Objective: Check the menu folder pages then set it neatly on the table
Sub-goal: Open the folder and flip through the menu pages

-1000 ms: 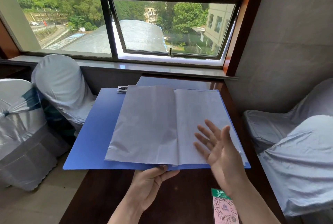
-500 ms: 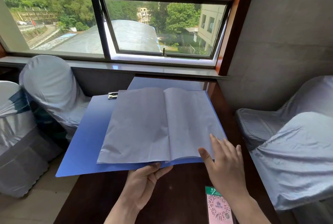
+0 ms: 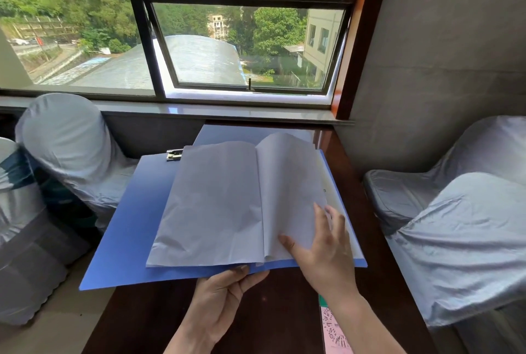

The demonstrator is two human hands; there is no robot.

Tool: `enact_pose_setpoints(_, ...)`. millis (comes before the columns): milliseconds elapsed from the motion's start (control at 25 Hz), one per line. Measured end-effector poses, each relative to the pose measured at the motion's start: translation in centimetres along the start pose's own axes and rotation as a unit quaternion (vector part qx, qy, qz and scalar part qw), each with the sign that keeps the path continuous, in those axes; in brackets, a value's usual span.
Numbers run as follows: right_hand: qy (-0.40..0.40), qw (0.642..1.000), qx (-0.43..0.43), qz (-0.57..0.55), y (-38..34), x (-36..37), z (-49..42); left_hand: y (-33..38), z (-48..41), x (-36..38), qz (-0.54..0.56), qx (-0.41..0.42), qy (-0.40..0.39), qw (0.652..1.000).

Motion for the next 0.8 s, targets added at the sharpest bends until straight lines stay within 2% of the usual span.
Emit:
enact_pose_setpoints(200,0.009,0.994,0.051,-0.093,0.8,0.3,-1.0,0.0,0.0,-0.3,0.003,-0.003,-0.001,1.000)
enact_pose_setpoints(320,-0.004,0.973,0.133,-0.186,1.9,0.7,-1.4,-0.2,0.2,-0.5,-0.001,-0.010,0.000,1.000)
enact_pose_setpoints(440,-0.009,0.934,0.198,-0.296,2.9,1.0,-1.4,-0.1,0.3,-0.7,-0.012,-0.017,0.003,1.000)
enact_pose_setpoints(560,-0.059,0.848,0.256,-0.460,2.9,1.4,-1.2,-0.2,0.3,-1.0,-0.033,-0.020,0.010,0.999)
enact_pose_setpoints(600,-0.078,0.831,0.262,-0.485,2.7,1.4,-1.1,-0.3,0.2,-1.1,-0.036,-0.020,0.011,0.999)
enact_pose_setpoints(800,-0.128,0.812,0.213,-0.529,1.0,0.7,-1.0,-0.8,0.1,-1.2,-0.034,-0.023,-0.010,0.999)
Point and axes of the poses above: each hand's wrist, its own z-axis away from the middle knuckle, its own x-axis out of the palm, y = z × x, the point moved 4 cm from there along -z, towards the middle knuckle, and after that the axes turned 10 degrees about y, right-handed, at the moved point
